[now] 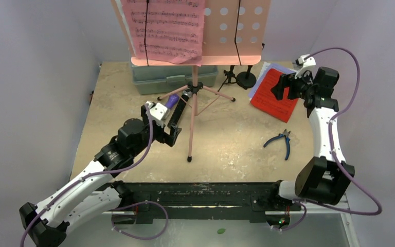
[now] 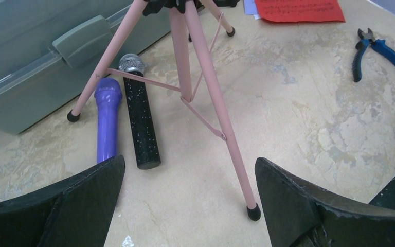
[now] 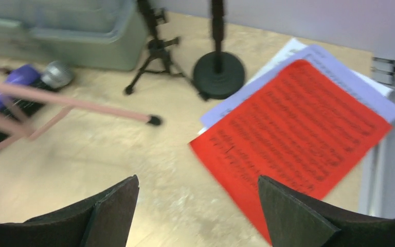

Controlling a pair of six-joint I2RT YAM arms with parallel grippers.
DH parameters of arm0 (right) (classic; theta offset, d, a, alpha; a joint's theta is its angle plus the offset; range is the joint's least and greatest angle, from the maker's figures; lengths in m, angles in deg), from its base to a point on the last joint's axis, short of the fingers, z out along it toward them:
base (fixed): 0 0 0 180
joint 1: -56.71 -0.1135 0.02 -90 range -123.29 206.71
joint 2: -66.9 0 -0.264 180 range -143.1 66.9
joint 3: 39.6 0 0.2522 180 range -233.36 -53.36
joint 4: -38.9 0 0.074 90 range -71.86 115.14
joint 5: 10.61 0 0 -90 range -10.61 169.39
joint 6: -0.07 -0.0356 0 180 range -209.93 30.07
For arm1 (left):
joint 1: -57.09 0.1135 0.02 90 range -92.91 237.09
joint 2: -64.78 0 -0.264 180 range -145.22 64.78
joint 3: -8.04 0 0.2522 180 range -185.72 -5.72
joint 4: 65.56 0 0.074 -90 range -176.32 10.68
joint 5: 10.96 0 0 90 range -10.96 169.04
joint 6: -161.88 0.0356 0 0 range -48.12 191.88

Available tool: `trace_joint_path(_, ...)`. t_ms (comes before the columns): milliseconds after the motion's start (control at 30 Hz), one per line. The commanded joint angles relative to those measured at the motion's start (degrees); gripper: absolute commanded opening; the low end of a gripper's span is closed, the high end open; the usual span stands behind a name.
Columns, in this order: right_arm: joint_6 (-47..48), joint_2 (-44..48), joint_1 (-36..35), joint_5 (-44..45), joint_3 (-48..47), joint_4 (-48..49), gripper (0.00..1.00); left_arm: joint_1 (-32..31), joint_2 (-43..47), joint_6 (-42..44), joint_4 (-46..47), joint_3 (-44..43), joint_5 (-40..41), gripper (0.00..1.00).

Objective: Pack up the instrument practice props
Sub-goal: Place the sheet music at the center of the board, then pick up the sheet music from the music stand.

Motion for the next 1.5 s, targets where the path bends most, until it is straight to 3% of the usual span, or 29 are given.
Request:
trace_joint_path(0, 5.74, 7.06, -0.21, -14.32, 2.39, -8.61, 0.91, 0.39, 2.95, -0.66, 4.34, -0.38, -3.57, 0.97)
trace_joint_path(133, 8.56, 12.55, -0.18, -20.19, 7.22, -10.27, 0.92, 0.45, 4.21, -5.77, 6.8, -2.38, -5.66, 0.97)
trace_joint_path(300, 9.55, 21.31, -0.08, -24.93, 16.95, -5.11, 0.99, 0.43, 1.51, -12.92, 4.49, -11.03, -8.6, 0.97)
trace_joint_path(533, 11.96, 21.69, -0.08, -28.98, 16.8, -8.36, 0.99, 0.34, -5.92, -20.06, -0.12, -26.64, -10.05, 0.96)
trace_joint_path(767, 26.62, 22.22, -0.08, -32.8, 6.48, -27.34, 0.99, 0.36, -7.94, -16.52, -7.72, -32.25, -4.64, 0.95)
trace_joint_path(967, 31.24, 20.6, -1.6, -34.95, -8.02, -40.8, 0.97, 0.36, -5.4, -13.02, -7.42, -23.8, -3.75, 0.95)
trace_joint_path(1067, 29.63, 19.25, -8.45, -33.68, -13.4, -43.54, 0.97, 0.32, -5.04, -11.97, -4.87, -17.78, -2.68, 0.95)
trace_joint_path(1200, 17.88, 19.53, -21.64, -27.48, -16.28, -34.66, 0.97, 0.36, -5.27, -9.59, -1.6, -10.79, -0.14, 0.95)
trace_joint_path(1467, 11.71, 9.9, -41.2, -18.19, -31.1, -33.55, 0.96, 0.31, -5.52, -5.11, -0.02, -3.61, 6.23, 0.96)
